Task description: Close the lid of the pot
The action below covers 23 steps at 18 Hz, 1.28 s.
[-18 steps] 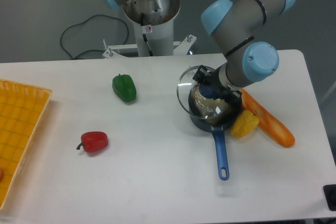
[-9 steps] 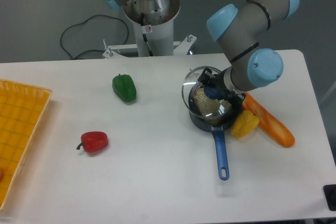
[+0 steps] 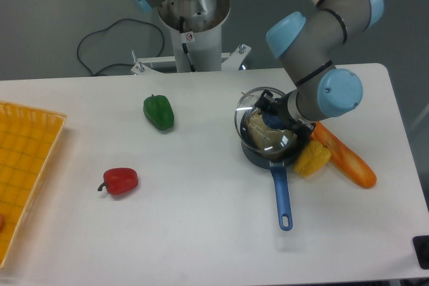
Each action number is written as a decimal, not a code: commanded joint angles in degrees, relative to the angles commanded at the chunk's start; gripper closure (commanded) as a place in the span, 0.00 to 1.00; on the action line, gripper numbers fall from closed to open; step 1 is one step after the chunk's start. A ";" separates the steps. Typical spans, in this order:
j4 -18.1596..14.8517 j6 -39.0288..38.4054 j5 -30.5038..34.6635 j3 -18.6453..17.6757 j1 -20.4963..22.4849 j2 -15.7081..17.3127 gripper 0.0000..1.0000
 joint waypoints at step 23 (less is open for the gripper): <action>8.00 8.08 -4.75 2.37 -2.90 6.32 0.00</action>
